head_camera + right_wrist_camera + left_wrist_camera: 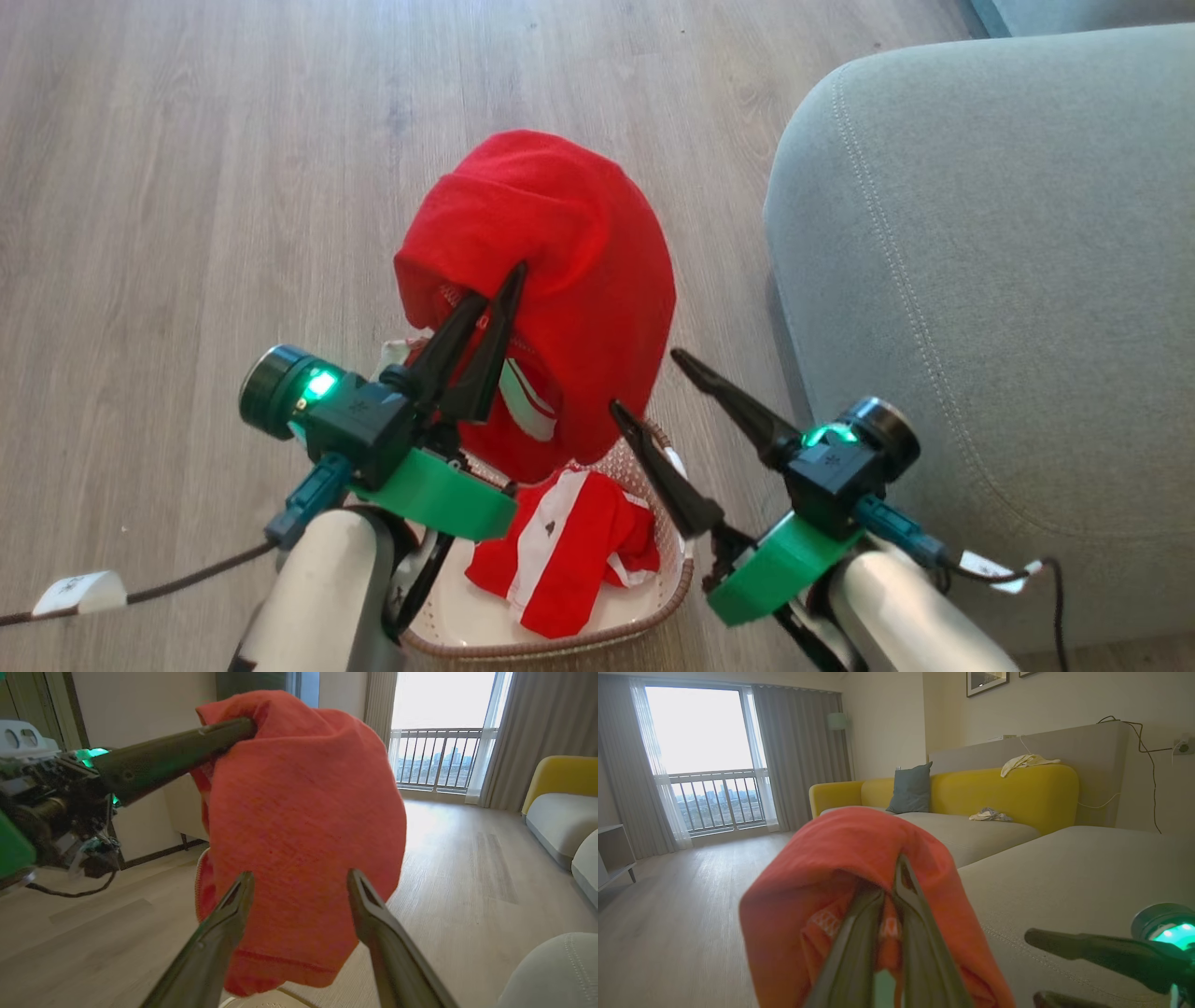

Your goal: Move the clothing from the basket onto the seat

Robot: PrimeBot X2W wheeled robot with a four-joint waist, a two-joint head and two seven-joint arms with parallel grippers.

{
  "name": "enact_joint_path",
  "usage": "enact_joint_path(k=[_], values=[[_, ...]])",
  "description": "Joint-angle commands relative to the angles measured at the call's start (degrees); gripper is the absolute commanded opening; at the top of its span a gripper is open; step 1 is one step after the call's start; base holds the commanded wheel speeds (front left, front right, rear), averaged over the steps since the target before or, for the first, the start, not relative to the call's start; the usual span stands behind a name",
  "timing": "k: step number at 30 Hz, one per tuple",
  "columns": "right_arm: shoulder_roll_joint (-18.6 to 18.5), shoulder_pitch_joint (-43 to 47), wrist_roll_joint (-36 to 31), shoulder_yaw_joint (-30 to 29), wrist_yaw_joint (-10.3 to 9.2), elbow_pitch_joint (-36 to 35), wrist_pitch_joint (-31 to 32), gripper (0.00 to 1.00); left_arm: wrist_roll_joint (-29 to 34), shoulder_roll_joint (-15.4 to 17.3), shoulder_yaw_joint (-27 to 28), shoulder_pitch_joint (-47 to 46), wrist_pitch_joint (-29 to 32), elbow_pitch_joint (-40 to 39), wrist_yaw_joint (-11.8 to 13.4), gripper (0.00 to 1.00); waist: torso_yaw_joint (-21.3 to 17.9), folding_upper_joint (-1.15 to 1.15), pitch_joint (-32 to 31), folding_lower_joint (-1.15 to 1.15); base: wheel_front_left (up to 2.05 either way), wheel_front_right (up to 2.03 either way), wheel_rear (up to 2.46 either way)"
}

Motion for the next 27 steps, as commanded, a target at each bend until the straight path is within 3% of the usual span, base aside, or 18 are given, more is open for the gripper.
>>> enact_joint_path(k=[1,12,27], values=[[0.2,-2.8,-1.0,1.3,-0.01,-2.3,-0.5,1.00,0.1,0.4,1.3,-3.8,-0.5,-1.9,-0.1,0.00,0.1,0.00,0.1,0.00,0.00,0.00,0.00],[0.7,-5.8,-8.0,5.0,-0.01,-2.3,-0.5,1.00,-0.2,0.4,-2.8,-4.6,-0.5,-0.8,-0.4,0.00,0.8,0.00,0.3,0.00,0.00,0.00,0.00],[4.0,-4.3,-18.6,-5.4,-0.01,2.6,-0.5,1.00,-0.6,0.4,-6.5,-4.8,-0.5,-1.2,-0.4,0.00,1.5,0.00,0.8,0.00,0.00,0.00,0.00]])
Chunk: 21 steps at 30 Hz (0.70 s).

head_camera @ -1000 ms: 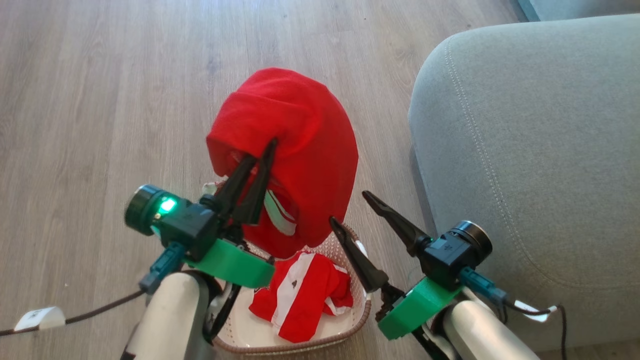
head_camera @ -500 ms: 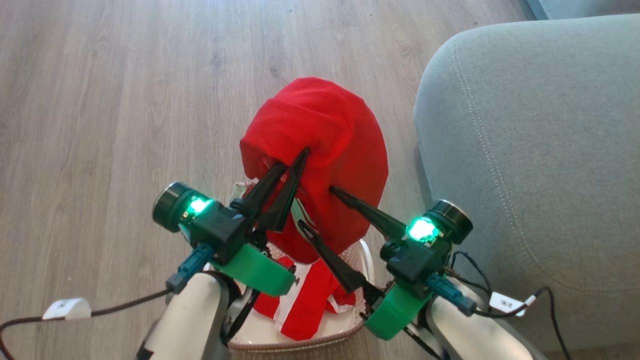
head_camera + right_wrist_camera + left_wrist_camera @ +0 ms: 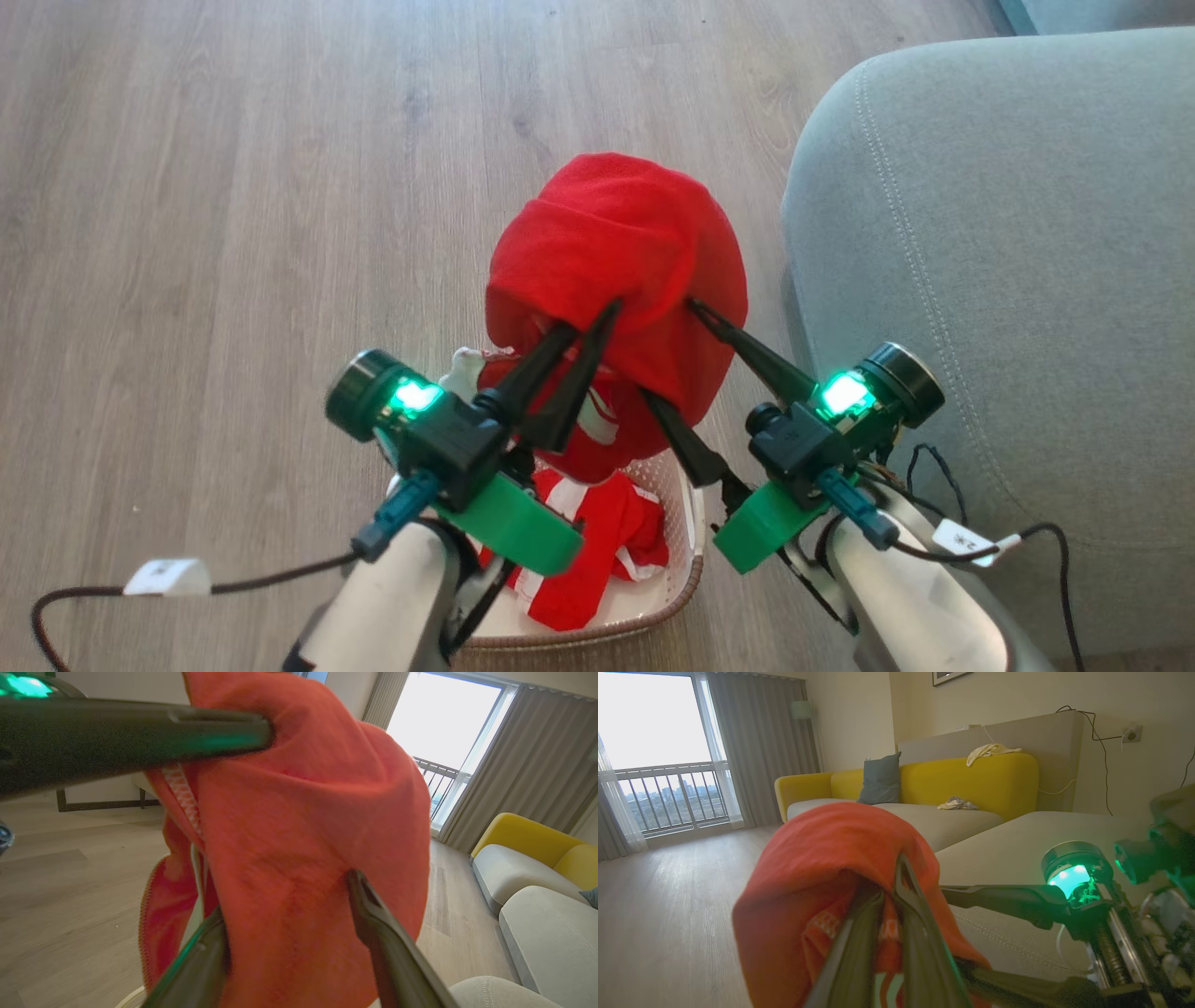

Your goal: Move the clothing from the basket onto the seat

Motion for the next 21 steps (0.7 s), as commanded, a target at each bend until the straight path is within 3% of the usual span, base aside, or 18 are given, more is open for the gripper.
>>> enact_joint_path(k=[1,8,15,16,17,18,21], values=[[1.3,-0.5,-0.7,0.2,-0.02,-1.2,-0.5,1.00,-0.4,0.4,0.9,-3.4,-0.6,-2.4,0.0,0.00,0.2,0.00,0.0,0.00,0.00,0.00,0.00],[1.5,-1.1,-2.3,0.1,-0.02,2.0,-0.5,1.00,-0.5,0.4,-3.0,-3.1,-0.6,-1.7,-0.3,0.00,0.9,0.00,-0.5,0.00,0.00,0.00,0.00],[1.5,-1.7,0.3,0.2,-0.02,3.0,-0.5,1.00,-0.7,0.4,-5.4,-3.0,-0.6,-0.8,-0.5,0.00,1.4,0.00,-1.0,0.00,0.00,0.00,0.00],[1.5,-1.5,1.4,-0.1,-0.02,3.1,-0.5,0.65,-0.7,0.4,-5.5,-3.0,-0.6,-0.7,-0.5,0.00,1.5,0.00,-1.1,0.00,0.00,0.00,0.00],[1.5,-1.4,2.4,-0.2,-0.02,3.3,-0.5,0.18,-0.8,0.4,-5.5,-2.9,-0.6,-0.5,-0.5,0.00,1.5,0.00,-1.2,0.00,0.00,0.00,0.00],[1.5,-1.3,3.6,-0.3,-0.02,3.3,-0.5,0.00,-0.9,0.4,-5.4,-2.8,-0.6,-0.4,-0.5,0.00,1.6,0.00,-1.3,0.00,0.00,0.00,0.00],[1.5,-1.2,5.6,-0.5,-0.02,2.5,-0.5,0.00,-2.4,0.4,-4.7,-2.3,-0.6,-0.3,-0.6,0.00,1.6,0.00,-1.4,0.00,0.00,0.00,0.00]])
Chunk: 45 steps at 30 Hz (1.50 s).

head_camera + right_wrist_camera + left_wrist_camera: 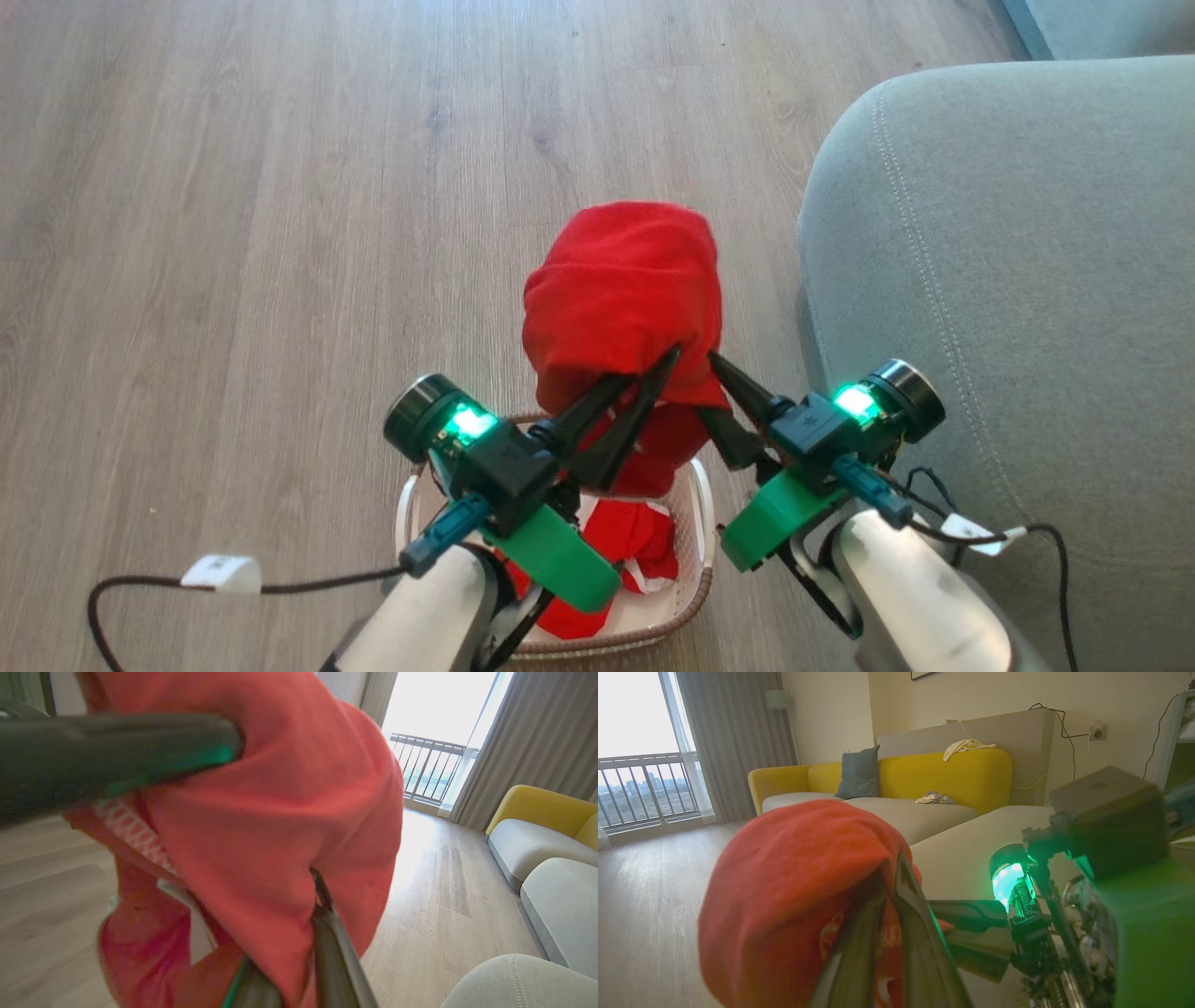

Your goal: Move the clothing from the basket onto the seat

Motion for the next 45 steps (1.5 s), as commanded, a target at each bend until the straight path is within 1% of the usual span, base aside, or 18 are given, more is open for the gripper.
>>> enact_joint_path(k=[1,8,9,10,11,12,17,24,38,45], values=[[1.0,-1.1,1.0,0.1,-0.01,-2.6,-0.5,0.00,-0.4,0.1,2.2,-2.3,-0.6,-2.0,0.0,0.00,0.0,0.00,0.0,0.00,0.00,0.00,0.00],[1.0,-0.7,3.0,-1.8,-0.01,-5.3,-0.5,0.00,-0.9,0.1,2.5,-2.6,-0.6,-2.7,-0.1,0.00,0.5,0.00,0.4,0.00,0.00,0.00,0.00],[1.0,-0.5,3.4,-2.3,-0.01,-5.8,-0.5,0.00,-1.1,0.1,2.7,-2.6,-0.6,-2.9,-0.1,0.12,0.5,0.00,0.5,0.00,0.00,0.00,0.00],[1.0,-0.4,3.8,-2.7,-0.01,-6.3,-0.5,0.00,-1.2,0.1,2.9,-2.6,-0.6,-3.1,-0.1,0.47,0.6,0.00,0.5,0.00,0.00,0.00,0.00],[1.0,-0.3,4.0,-3.3,-0.01,-6.8,-0.5,0.00,-1.3,0.1,3.2,-2.6,-0.6,-3.3,-0.1,0.84,0.7,0.00,0.5,0.00,0.00,0.00,0.00],[1.0,-0.1,4.3,-3.8,-0.01,-7.3,-0.5,0.00,-1.4,0.1,3.4,-2.6,-0.6,-3.4,-0.1,1.00,0.8,0.00,0.6,0.00,0.00,0.00,0.00],[1.0,0.4,5.1,-5.1,-0.01,-8.8,-0.5,0.00,-1.4,0.1,3.5,-2.4,-0.6,-3.3,-0.1,1.00,1.1,0.00,0.6,0.00,0.00,0.00,0.00],[1.0,-0.1,3.6,-8.6,-0.01,-10.5,-0.5,0.00,-0.2,0.4,4.5,-1.7,-0.6,-2.2,-0.1,1.00,1.2,0.00,1.1,0.00,0.00,0.00,0.00],[1.0,-0.5,-0.2,-16.7,-0.01,-13.2,-0.5,0.00,1.1,2.9,5.3,1.8,-0.6,2.0,-0.1,1.00,0.6,0.00,2.1,0.00,0.00,0.00,0.00],[1.0,0.9,0.1,-21.0,-0.01,-12.9,-0.5,0.00,1.6,3.4,4.6,2.8,-0.6,4.9,-0.1,1.00,0.5,0.00,2.3,0.00,0.00,0.00,0.00]])
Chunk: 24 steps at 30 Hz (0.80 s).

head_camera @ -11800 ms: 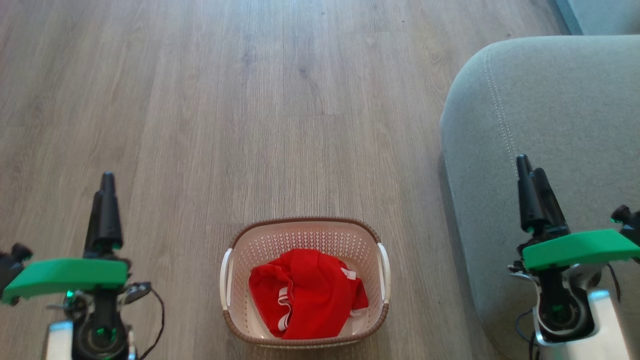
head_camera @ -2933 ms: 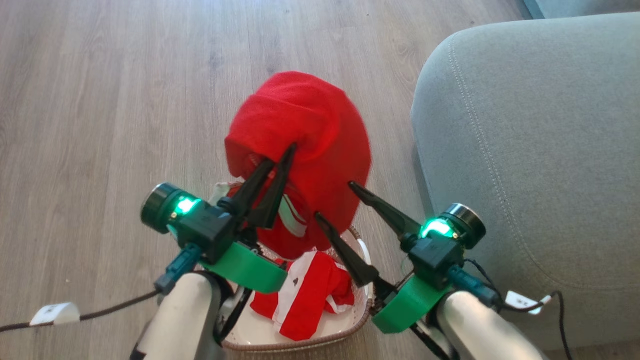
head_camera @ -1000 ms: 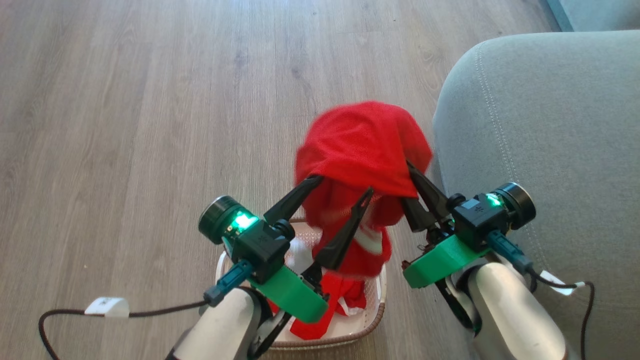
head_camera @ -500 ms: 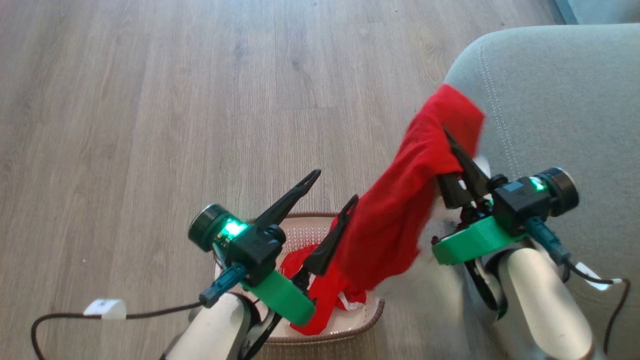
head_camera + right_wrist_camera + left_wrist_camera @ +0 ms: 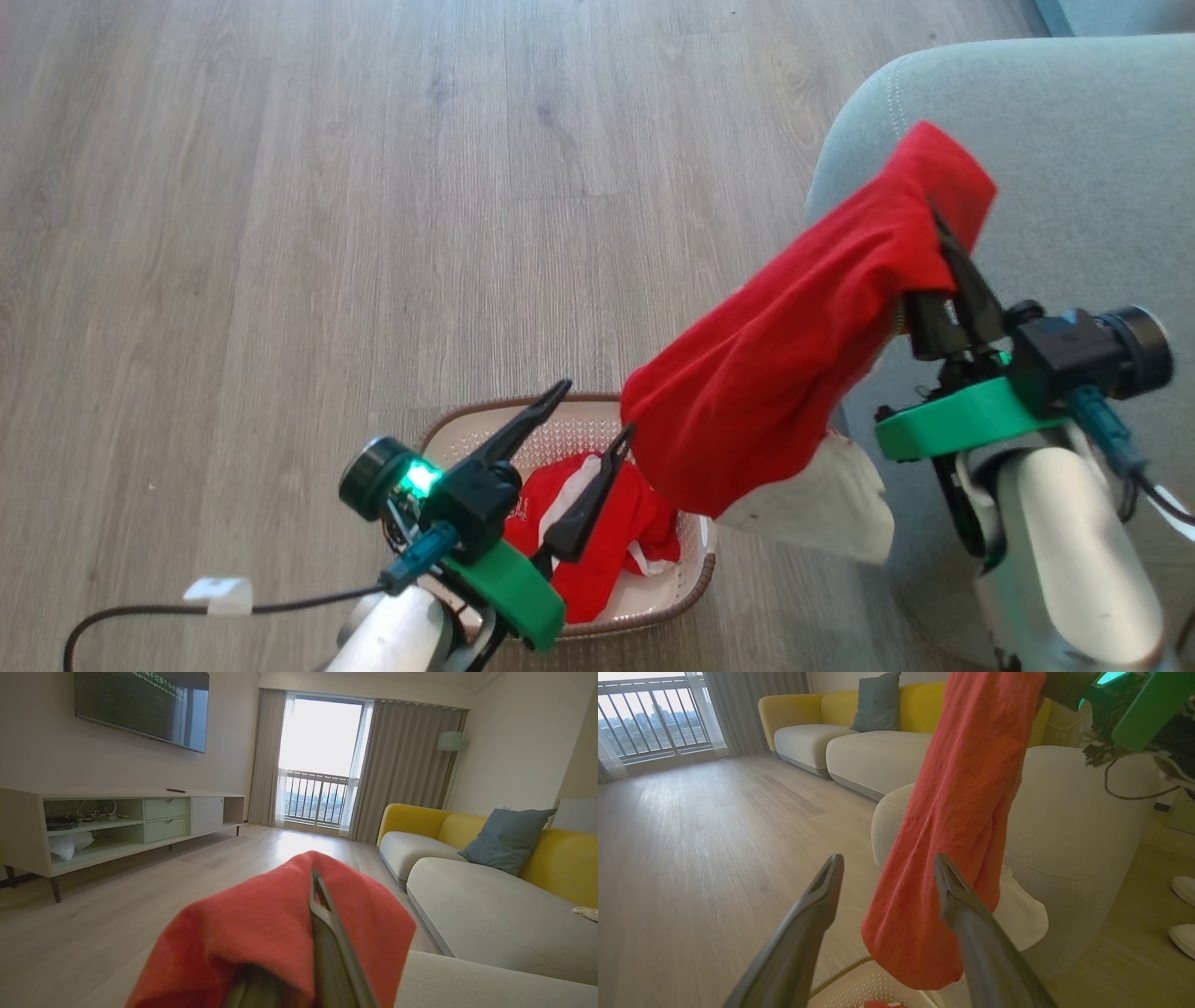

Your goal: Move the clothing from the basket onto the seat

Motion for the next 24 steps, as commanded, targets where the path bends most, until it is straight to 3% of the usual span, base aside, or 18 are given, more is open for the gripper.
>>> enact_joint_path(k=[1,10,24], values=[[0.7,-0.2,0.4,0.0,-0.01,-2.0,-0.5,0.00,0.1,0.5,1.3,-1.0,-0.5,-1.2,-0.1,1.00,0.0,0.00,0.0,0.00,0.00,0.00,0.00],[0.7,2.3,2.7,-3.5,-0.01,0.1,-0.5,0.00,-2.2,-0.1,1.2,0.6,-0.5,1.9,-0.1,1.00,-0.6,0.00,0.2,0.00,0.00,0.00,0.00],[0.7,2.2,3.6,-4.1,-0.01,1.3,-0.5,0.00,-2.2,-0.4,2.0,2.0,-0.5,3.7,-0.1,1.00,-1.7,0.00,0.4,0.00,0.00,0.00,0.00]])
